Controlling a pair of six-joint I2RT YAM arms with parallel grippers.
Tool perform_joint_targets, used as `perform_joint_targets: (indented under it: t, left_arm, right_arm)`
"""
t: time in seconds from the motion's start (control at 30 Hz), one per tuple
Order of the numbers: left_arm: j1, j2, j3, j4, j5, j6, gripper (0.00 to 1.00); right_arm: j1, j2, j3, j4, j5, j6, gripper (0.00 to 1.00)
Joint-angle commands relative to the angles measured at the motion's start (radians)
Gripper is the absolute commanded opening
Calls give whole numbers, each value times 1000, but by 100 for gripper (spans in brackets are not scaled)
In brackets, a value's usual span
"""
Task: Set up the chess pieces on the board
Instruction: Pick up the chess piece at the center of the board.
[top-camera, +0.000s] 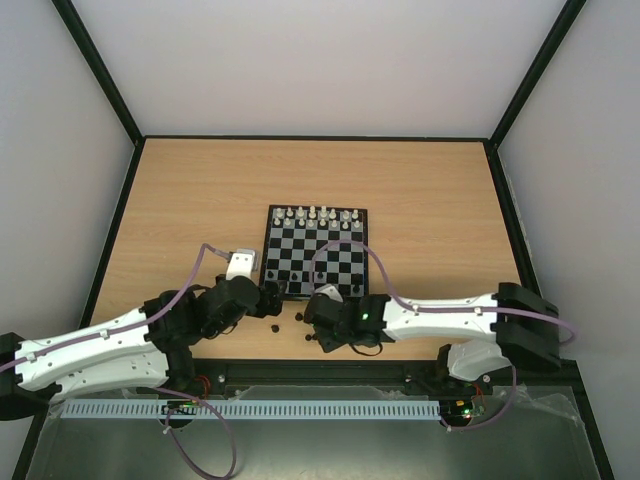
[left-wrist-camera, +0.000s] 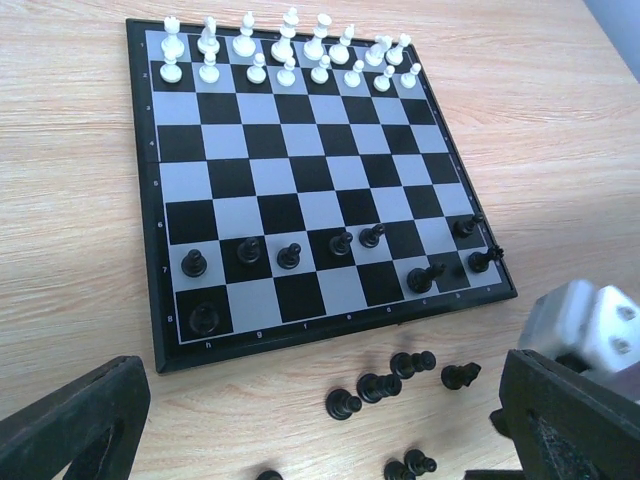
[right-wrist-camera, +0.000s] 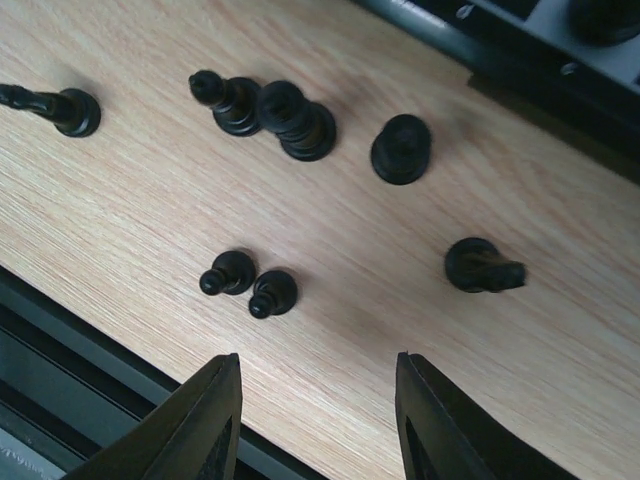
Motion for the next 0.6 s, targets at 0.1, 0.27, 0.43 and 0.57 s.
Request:
perform_joint_targets:
  t: [0.1,0.27,0.43,0.57]
  left_arm:
    - [5,-21,-15,-18,-13,-11,99]
    - [5,-30,-16,-22,-11,-9,99]
    - [5,-42,-18,-26,-12,-7,99]
    - [4,-45,-21,-24,-11,-6,99]
  right_arm:
    - [34,110,75,0,39,31,44]
    - [34,163,103,-14,60,38,44]
    - [34,210,129,-35,76,43,39]
    - [34,222,132,-33,76,44,36]
